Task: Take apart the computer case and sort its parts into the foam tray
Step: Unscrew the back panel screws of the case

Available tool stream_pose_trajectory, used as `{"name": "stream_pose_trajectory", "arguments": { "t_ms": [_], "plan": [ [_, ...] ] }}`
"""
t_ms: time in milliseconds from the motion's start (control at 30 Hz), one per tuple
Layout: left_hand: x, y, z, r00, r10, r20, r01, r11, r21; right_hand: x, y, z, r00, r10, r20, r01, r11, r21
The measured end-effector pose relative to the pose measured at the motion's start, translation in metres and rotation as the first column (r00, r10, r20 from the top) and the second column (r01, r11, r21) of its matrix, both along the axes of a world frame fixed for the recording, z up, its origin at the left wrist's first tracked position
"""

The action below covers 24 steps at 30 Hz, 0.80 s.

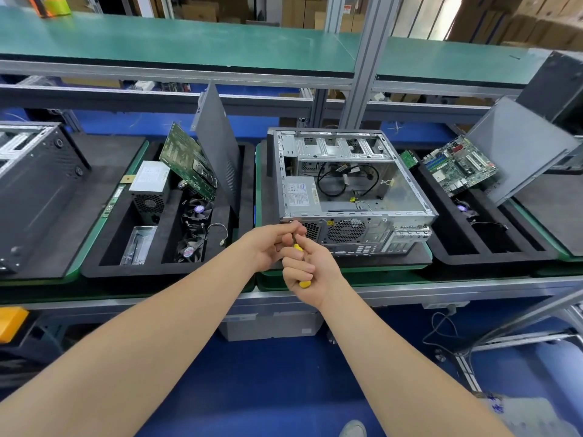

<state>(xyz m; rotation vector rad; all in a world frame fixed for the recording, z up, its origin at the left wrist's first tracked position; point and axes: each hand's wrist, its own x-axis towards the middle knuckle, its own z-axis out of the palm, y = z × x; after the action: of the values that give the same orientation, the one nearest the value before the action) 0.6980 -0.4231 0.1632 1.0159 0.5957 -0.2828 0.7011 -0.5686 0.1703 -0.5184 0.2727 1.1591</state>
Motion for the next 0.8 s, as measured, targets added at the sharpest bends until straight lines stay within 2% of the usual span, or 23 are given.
{"name": "stream_pose_trajectory", "arguments": {
  "t_ms": [100,167,267,333,400,500,567,633,700,733,800],
  "plan": [
    [-0.001,0.005,-0.001,0.998,-0.054,-0.015,0.055,0.998,0.017,-0.002,0.010,0.006,0.998,-0.035,0.061,0.042,0.991,-0.128],
    [-0.001,0.007,-0.001,0.997,-0.078,-0.024,0.079,0.996,0.040,-0.003,0.014,0.007,0.985,-0.027,0.170,0.073,0.961,-0.267],
    [-0.002,0.008,-0.002,0.997,-0.071,0.001,0.071,0.996,0.051,-0.004,0.020,0.004,0.899,0.141,0.414,0.128,0.822,-0.555],
    [-0.002,0.006,-0.003,0.999,-0.032,0.028,0.031,0.998,0.047,-0.003,0.023,0.002,0.761,0.339,0.553,0.232,0.653,-0.721],
    [-0.001,0.004,-0.004,0.999,-0.005,0.046,0.003,0.999,0.049,-0.001,0.024,0.000,0.564,0.552,0.614,0.385,0.483,-0.787],
    [-0.001,0.002,-0.004,0.998,-0.010,0.059,0.007,0.998,0.060,0.005,0.025,-0.005,0.231,0.832,0.504,0.563,0.308,-0.767],
    [-0.001,0.000,-0.003,0.998,-0.001,0.066,-0.005,0.996,0.084,0.006,0.027,-0.010,0.177,0.880,0.441,0.599,0.259,-0.758],
    [0.000,-0.002,-0.003,0.997,0.023,0.075,-0.031,0.993,0.110,0.007,0.027,-0.012,0.189,0.868,0.459,0.604,0.266,-0.752],
    [0.001,-0.002,-0.004,0.996,0.031,0.082,-0.042,0.990,0.134,0.006,0.025,-0.011,0.255,0.811,0.526,0.556,0.322,-0.766],
    [0.001,-0.002,-0.004,0.996,0.030,0.086,-0.042,0.989,0.143,0.006,0.023,-0.010,0.324,0.745,0.582,0.498,0.389,-0.775],
    [0.001,-0.001,-0.004,0.996,0.046,0.083,-0.057,0.990,0.132,0.006,0.019,-0.004,0.597,0.511,0.618,0.322,0.553,-0.769]
  ]
}}
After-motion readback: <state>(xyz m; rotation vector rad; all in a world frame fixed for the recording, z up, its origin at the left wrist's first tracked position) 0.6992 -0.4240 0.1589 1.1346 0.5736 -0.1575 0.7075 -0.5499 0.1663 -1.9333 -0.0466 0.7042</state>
